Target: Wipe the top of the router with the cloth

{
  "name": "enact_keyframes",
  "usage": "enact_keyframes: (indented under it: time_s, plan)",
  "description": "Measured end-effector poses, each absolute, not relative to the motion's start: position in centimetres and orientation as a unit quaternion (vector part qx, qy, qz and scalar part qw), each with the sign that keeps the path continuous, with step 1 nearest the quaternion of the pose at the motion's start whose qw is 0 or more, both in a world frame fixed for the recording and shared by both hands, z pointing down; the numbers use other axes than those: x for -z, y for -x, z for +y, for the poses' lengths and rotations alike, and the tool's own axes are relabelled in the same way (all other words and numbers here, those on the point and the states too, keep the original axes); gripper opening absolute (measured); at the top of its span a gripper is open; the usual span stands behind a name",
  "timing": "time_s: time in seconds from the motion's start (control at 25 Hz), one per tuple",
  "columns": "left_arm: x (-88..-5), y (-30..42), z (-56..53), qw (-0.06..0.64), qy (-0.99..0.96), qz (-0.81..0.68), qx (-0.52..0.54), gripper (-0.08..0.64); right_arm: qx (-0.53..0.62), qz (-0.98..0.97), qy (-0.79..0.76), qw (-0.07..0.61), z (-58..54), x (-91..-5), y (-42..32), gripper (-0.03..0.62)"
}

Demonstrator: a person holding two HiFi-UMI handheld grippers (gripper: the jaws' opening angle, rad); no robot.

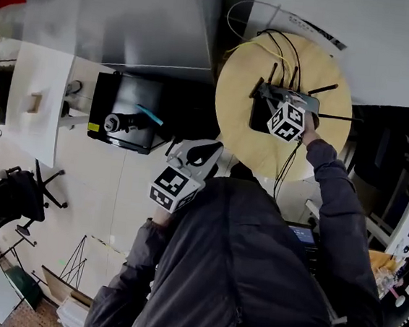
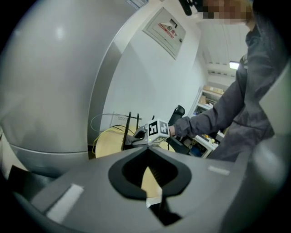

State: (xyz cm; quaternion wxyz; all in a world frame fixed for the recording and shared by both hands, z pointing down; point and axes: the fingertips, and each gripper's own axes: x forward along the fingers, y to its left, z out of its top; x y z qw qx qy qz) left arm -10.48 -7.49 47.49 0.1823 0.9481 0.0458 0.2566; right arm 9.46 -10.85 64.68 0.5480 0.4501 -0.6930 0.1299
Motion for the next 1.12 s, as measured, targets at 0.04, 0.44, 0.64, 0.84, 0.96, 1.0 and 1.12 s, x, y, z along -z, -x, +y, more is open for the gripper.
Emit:
enact_keyframes:
  time_s: [0.04,0.44,0.64,0.84,0.96,1.0,1.12]
  plan:
    - [-47.5,10.7,-7.5,0.185,-0.948,0.039,-0.257,0.0,-0.129,-0.694,-0.439,0.556,-11.3,-65.3,-9.6,0.032]
    - [-47.8,12.0,-7.3,0.203,-0.946,-0.007,-0.252,0.0,-0.177,-0.717,-0.392,0.549,-9.1,-67.3,-7.8,0.032]
    - [-48.0,11.8,-6.2,0.208,-0.945,0.001,-0.251,0.0,-0.21,-0.743,-0.367,0.519,-5.8,-67.2,-4.0,0.032]
    - [-47.9,10.9,-5.1,0.205,-0.945,0.016,-0.253,0.0,-0.234,-0.765,-0.344,0.491,-2.4,-66.9,-0.1,0.032]
    - [-48.0,10.6,-4.7,0.203,-0.945,0.023,-0.256,0.0,-0.241,-0.771,-0.317,0.497,-0.6,-67.6,1.2,0.032]
    - [-48.0,10.5,-4.5,0.202,-0.945,0.023,-0.257,0.0,-0.24,-0.774,-0.311,0.497,-0.2,-67.7,1.5,0.032]
    - [-47.9,10.5,-4.3,0.202,-0.945,0.016,-0.256,0.0,-0.229,-0.792,-0.314,0.47,-0.2,-66.1,2.1,0.032]
